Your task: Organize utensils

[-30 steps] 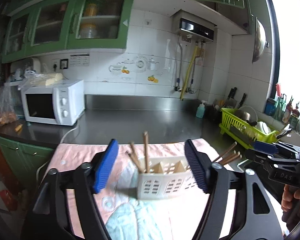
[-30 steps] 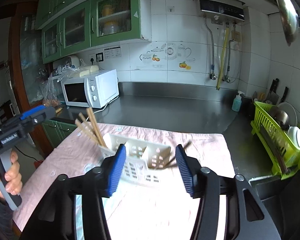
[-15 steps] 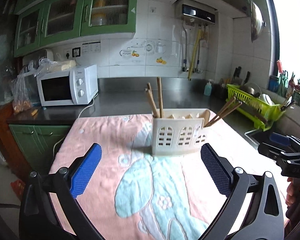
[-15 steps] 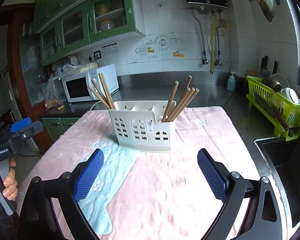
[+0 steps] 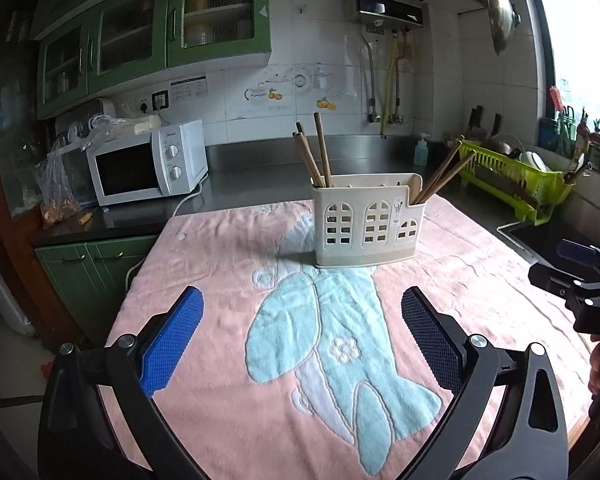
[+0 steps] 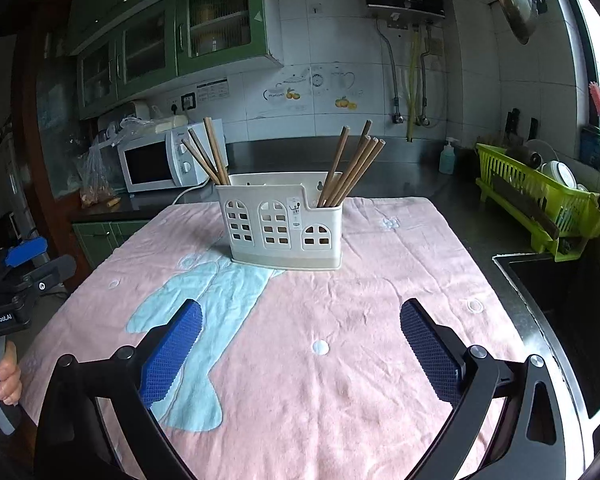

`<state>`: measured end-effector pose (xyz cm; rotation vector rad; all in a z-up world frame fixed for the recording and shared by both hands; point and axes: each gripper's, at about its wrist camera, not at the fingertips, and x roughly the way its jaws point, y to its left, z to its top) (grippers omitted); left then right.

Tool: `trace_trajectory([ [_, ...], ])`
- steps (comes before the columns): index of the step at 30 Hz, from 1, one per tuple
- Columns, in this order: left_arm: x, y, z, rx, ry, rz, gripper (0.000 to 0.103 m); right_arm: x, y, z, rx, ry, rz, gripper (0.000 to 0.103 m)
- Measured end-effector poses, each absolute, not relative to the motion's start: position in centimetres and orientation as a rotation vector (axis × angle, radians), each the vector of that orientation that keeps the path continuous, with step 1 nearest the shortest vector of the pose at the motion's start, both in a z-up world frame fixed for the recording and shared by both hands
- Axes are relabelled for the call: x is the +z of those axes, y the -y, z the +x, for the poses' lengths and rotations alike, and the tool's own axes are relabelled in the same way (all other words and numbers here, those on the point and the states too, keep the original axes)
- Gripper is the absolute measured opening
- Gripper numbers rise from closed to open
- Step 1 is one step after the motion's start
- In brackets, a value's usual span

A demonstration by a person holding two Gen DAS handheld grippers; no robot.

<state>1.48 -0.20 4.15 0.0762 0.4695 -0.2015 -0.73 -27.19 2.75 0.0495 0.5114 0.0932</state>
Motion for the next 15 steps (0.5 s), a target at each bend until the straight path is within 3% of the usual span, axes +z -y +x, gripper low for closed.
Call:
trace_trajectory([
  [15,2.2,0.1,1.3,-0.191,-0.514,0.059,0.098,2.5,26.7,-0.9,0.09,-0.515,0.023,0.096],
])
